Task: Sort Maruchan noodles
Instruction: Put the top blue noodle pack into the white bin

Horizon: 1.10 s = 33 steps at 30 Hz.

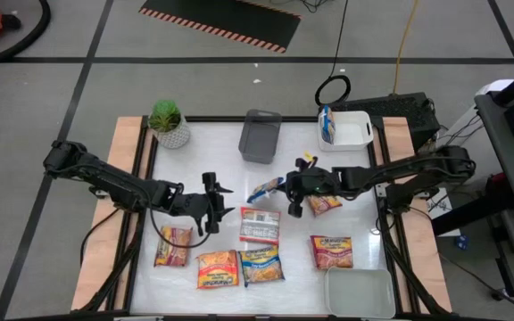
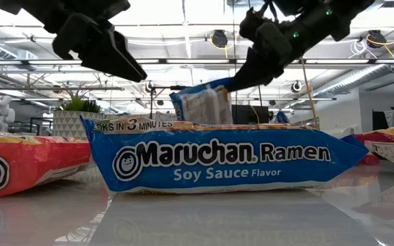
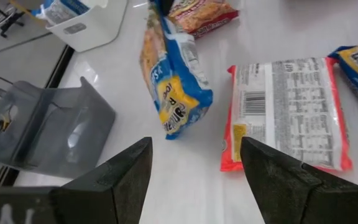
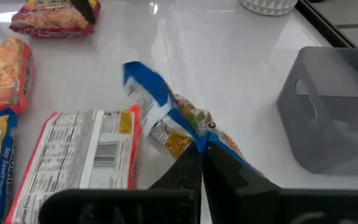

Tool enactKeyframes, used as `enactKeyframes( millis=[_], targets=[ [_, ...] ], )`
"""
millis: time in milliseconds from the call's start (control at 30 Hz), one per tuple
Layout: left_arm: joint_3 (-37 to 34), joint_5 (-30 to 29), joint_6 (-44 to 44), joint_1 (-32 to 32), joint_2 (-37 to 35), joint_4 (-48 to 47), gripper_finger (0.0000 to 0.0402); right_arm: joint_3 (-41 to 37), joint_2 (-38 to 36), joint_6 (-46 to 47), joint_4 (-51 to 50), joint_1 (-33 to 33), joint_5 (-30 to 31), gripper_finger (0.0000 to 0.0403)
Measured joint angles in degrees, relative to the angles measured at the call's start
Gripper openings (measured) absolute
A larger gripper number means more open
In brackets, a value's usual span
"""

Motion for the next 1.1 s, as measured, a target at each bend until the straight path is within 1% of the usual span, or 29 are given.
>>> enactKeyframes(
  millis=[167,233,300,400,500,600,733,900,1000,1100],
  targets=[
    [0.0,0.0,-0.2,-0.6,0.1,0.1,0.025,0.0,-0.1,0.7,-0.1,0.1,0.2,0.0],
    [0.0,-0.2,-0.2,-0.6,1.2,0.8,0.025,0.0,-0.1,1.7,-0.1,0.0,0.5,0.0],
    [-0.1,-0.8,-0.8,-0.6,2.5,0.9,0.025,0.0,-0.1,2.9,0.0,-0.1,2.5,0.0],
    [0.0,-3.6,-3.5,-0.2,6.1,4.1,0.0251,0.0,-0.1,5.0,0.0,-0.5,5.5,0.0],
    [-0.1,-6.5,-4.8,0.5,10.3,5.7,0.0257,0.0,-0.1,7.2,0.2,-1.3,6.0,0.0],
    [0.0,-8.3,-2.5,1.3,14.5,7.9,0.0277,0.0,-0.1,7.8,0.3,-1.5,6.0,0.0],
    [-0.1,-9.3,-0.4,1.7,19.4,13.7,0.0318,0.0,-0.1,7.7,0.3,-1.5,5.9,0.0],
    [0.0,-11.1,0.2,2.1,23.1,24.8,0.0369,0.0,-0.1,7.6,0.2,-1.5,5.8,0.0],
    [0.0,-11.1,-0.8,2.7,25.1,30.7,0.0384,0.0,-0.1,7.6,0.2,-1.5,5.8,0.0],
    [0.0,-11.6,-2.2,3.5,27.2,35.4,0.0387,0.0,-0.1,7.6,0.1,-1.5,5.7,0.0]
  ],
)
